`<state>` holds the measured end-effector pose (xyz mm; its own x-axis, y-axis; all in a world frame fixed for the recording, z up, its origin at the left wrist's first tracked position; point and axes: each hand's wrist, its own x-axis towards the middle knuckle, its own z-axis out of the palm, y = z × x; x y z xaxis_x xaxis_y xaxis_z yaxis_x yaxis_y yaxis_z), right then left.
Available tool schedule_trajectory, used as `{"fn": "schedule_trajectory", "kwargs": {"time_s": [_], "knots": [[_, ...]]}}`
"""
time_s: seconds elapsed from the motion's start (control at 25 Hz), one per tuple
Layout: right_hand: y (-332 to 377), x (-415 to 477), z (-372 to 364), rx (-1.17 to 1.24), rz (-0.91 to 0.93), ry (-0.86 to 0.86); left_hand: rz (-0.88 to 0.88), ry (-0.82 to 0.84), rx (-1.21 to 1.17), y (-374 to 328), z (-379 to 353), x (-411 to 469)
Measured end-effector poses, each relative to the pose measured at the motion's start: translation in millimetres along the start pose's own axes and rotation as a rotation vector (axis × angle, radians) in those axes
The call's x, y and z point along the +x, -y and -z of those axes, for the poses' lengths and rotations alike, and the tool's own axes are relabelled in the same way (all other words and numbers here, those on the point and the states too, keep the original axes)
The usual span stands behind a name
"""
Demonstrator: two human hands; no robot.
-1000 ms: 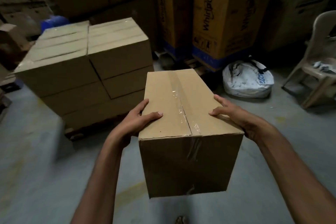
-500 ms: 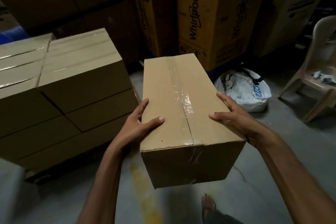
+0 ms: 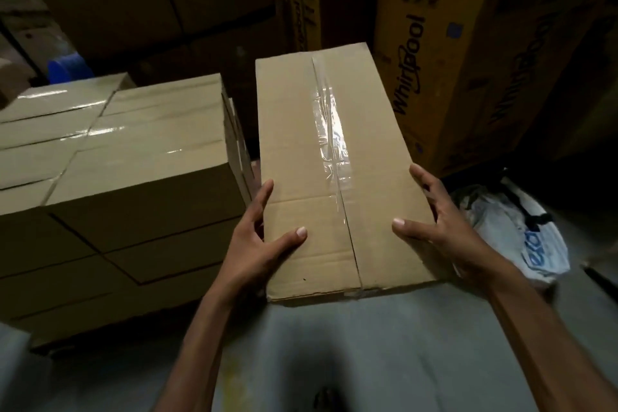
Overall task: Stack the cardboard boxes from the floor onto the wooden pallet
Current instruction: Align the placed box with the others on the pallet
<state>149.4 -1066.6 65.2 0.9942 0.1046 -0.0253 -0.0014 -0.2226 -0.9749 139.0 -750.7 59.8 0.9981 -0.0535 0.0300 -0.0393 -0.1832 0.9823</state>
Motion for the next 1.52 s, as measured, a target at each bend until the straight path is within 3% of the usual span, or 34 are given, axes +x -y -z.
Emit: {"fn": "schedule_trajectory", "kwargs": {"time_s": [0.6,1.0,1.2,1.52], "knots": [[17.9,402.7,8.3,-0.082,0.101,0.065,-0.076,-0.152,0.066,22.5,54.8,360.4],[10.6,713.9,24.4,-0.085,0.187,0.270,-0.033,-0.384,0.078,41.3,60.4,609.5],[43.0,865.2,35.1,-0.097,0.211,0.372,-0.029,-0.522,0.038,26.1,62.0,722.7],[91.9,1051.2,-24.9,-0.104,0.306,0.503,-0.070,-0.698,0.055,28.9,131.3,859.7]]}}
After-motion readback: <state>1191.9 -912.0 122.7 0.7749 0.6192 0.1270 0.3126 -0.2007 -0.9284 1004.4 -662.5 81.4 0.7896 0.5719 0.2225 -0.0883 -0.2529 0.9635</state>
